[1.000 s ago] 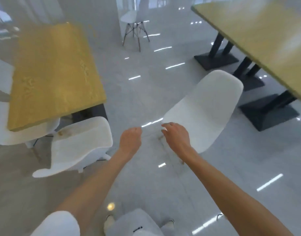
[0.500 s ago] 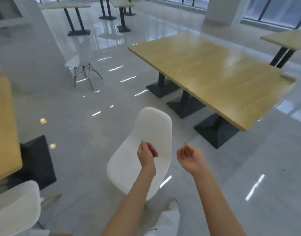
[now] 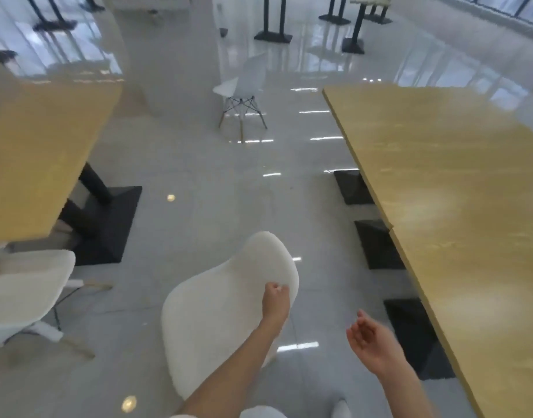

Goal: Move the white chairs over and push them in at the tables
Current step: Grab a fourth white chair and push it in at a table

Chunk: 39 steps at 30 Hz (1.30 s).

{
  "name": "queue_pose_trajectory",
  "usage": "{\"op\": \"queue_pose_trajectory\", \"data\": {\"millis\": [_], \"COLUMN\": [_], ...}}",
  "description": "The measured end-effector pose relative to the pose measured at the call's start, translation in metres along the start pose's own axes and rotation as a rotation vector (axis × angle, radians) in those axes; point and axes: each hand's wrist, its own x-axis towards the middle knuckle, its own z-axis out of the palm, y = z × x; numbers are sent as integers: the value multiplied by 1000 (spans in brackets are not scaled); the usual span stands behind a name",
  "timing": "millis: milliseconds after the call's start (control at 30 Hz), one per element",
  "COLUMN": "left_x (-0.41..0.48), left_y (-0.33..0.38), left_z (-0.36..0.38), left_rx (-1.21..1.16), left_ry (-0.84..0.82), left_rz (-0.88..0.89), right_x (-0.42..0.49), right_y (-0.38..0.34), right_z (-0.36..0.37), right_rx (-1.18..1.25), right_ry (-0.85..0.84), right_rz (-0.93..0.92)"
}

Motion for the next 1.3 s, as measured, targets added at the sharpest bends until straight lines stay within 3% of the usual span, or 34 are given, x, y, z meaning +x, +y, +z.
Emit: {"op": "queue_pose_trajectory", "data": {"millis": [200, 333, 400, 467, 533, 667, 833, 933, 1067, 1167, 1233, 1300], "left_x": [32, 41, 51, 71, 99, 142, 182, 177, 188, 218, 229, 244], "left_y": [32, 38, 38, 41, 42, 44, 42, 52, 70, 87, 93, 101], "left_z": [65, 89, 98, 101, 100, 95, 86, 86, 111, 130, 131, 127], "left_rx": [2, 11, 26, 53, 119, 183, -109, -179, -42, 10, 27, 53], "left_ry": [97, 184, 260, 345, 414, 370, 267, 264, 416, 558, 618, 628], "left_rz": [-110, -169, -183, -224, -280, -359, -425, -430, -685, -972, -1092, -1180], "right_x": [80, 116, 134, 147, 167, 195, 249, 276, 304, 322, 330, 338], "right_y": [-122, -151, -150, -140, -119, -77, -43, -45, -41, -28, -20, -16], "right_z": [29, 90, 132, 179, 224, 280, 334, 346, 361, 376, 380, 388], "right_rx": [-657, -1186, -1479, -1783, -2141, -2749, -3141, -3181, -2766, -2382, -2112, -1952], "right_ry": [-215, -432, -603, -807, -1119, -1522, -2026, -2402, -2970, -3337, -3489, -3531], "right_rz": [-186, -317, -417, -635, -803, -1144, -1297, -1258, -1447, -1468, -1507, -1581]}}
